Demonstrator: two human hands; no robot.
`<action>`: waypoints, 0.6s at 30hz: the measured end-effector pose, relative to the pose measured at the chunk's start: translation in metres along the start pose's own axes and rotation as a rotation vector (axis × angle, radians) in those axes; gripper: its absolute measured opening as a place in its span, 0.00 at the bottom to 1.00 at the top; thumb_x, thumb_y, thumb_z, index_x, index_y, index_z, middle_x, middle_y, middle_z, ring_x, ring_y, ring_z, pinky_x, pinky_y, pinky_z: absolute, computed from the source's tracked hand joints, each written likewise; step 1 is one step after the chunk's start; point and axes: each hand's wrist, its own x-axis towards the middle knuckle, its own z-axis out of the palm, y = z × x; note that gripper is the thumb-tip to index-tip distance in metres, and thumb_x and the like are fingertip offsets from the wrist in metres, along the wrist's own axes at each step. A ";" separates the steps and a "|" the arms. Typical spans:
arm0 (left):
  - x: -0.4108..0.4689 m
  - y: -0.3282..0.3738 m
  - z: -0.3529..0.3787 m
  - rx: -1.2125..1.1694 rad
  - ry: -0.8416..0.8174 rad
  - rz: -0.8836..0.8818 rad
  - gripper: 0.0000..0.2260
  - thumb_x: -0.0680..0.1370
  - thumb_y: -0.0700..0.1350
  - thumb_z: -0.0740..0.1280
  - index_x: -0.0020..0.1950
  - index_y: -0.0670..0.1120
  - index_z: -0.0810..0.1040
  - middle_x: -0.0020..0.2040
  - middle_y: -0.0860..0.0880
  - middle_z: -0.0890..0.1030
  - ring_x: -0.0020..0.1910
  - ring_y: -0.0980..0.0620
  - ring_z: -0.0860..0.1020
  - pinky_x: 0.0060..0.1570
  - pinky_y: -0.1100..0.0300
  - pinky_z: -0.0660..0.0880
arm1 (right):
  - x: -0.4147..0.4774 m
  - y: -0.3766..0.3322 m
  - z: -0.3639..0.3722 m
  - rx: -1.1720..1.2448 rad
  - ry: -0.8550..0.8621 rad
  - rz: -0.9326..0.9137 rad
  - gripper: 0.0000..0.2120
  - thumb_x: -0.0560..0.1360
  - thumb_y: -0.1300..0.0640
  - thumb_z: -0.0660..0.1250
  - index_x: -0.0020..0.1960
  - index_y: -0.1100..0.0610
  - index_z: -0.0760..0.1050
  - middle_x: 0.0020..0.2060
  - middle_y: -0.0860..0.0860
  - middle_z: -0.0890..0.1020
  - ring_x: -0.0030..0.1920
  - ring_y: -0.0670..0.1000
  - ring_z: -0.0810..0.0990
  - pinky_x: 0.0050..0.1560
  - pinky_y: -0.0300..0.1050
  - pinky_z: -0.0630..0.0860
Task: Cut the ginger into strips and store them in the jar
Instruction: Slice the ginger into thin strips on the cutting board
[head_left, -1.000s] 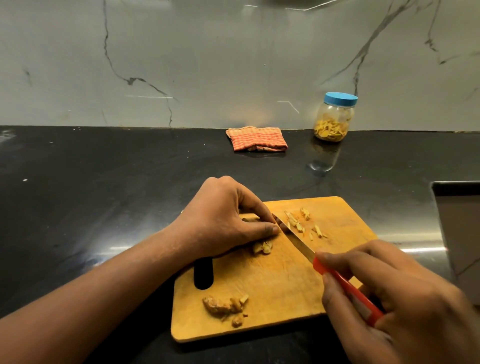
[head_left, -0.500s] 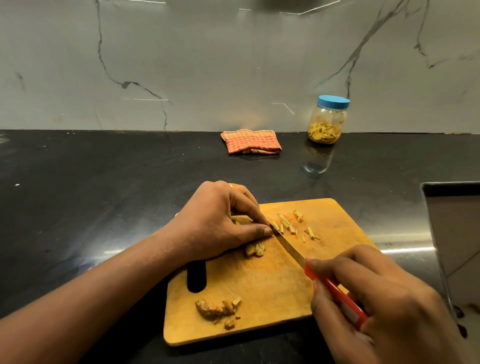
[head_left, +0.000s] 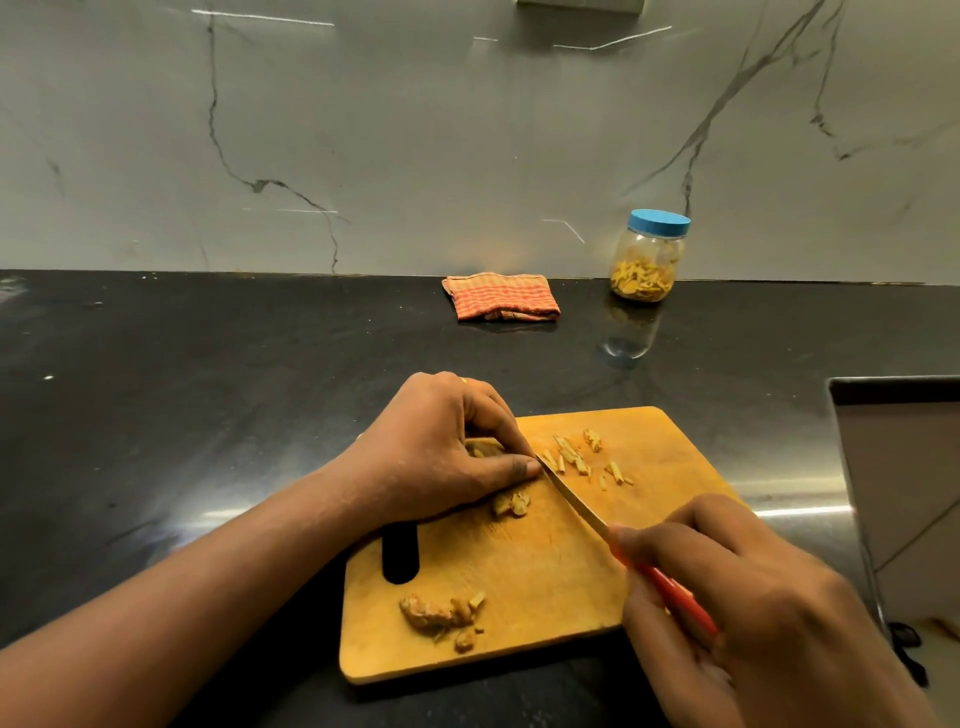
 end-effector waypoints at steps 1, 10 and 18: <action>0.000 0.000 0.000 -0.002 -0.001 0.001 0.01 0.71 0.49 0.77 0.41 0.54 0.87 0.44 0.58 0.83 0.48 0.62 0.80 0.50 0.62 0.80 | -0.002 0.001 -0.002 0.009 0.010 0.015 0.07 0.63 0.57 0.70 0.40 0.49 0.83 0.34 0.46 0.77 0.27 0.43 0.73 0.34 0.32 0.70; 0.000 -0.004 -0.002 -0.057 0.005 -0.019 0.01 0.73 0.46 0.76 0.43 0.51 0.87 0.46 0.57 0.83 0.48 0.59 0.81 0.50 0.59 0.81 | -0.004 0.009 -0.005 0.120 0.015 0.066 0.07 0.65 0.55 0.70 0.42 0.47 0.82 0.35 0.43 0.76 0.31 0.32 0.68 0.37 0.20 0.63; -0.001 -0.004 0.001 -0.002 0.001 0.020 0.04 0.74 0.46 0.75 0.47 0.53 0.87 0.48 0.59 0.83 0.51 0.61 0.80 0.53 0.61 0.79 | 0.000 0.013 -0.004 0.109 0.025 0.059 0.06 0.65 0.56 0.70 0.42 0.49 0.83 0.35 0.44 0.77 0.31 0.36 0.69 0.36 0.22 0.65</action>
